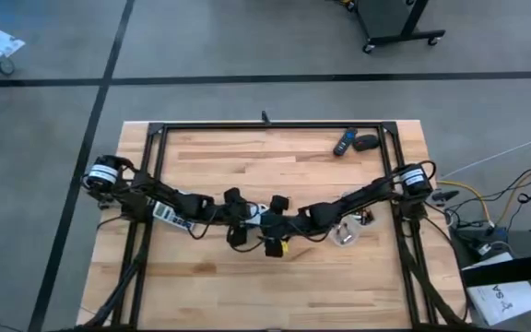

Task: Insert battery
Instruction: Open the black/white mouse battery compartment

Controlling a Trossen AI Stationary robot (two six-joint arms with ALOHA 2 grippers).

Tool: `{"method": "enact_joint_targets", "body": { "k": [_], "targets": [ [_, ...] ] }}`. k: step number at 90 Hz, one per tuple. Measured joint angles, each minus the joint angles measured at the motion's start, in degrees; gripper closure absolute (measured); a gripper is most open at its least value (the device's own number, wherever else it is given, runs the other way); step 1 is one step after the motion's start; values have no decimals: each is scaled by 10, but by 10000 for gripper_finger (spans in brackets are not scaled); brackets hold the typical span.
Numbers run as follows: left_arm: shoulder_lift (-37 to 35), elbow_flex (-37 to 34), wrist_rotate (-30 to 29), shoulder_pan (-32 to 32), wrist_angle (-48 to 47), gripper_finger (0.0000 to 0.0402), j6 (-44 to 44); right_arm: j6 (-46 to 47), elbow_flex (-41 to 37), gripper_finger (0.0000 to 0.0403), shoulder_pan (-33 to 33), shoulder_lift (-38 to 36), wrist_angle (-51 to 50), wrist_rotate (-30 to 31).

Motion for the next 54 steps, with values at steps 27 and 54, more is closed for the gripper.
{"method": "enact_joint_targets", "body": {
  "k": [27, 54],
  "targets": [
    [0, 0, -25, -2, 0, 143, 0, -26, 0, 253, -18, 0, 11, 2],
    [0, 0, -30, -5, -1, 143, 0, -26, -1, 396, -35, 12, 22, 2]
  ]
}}
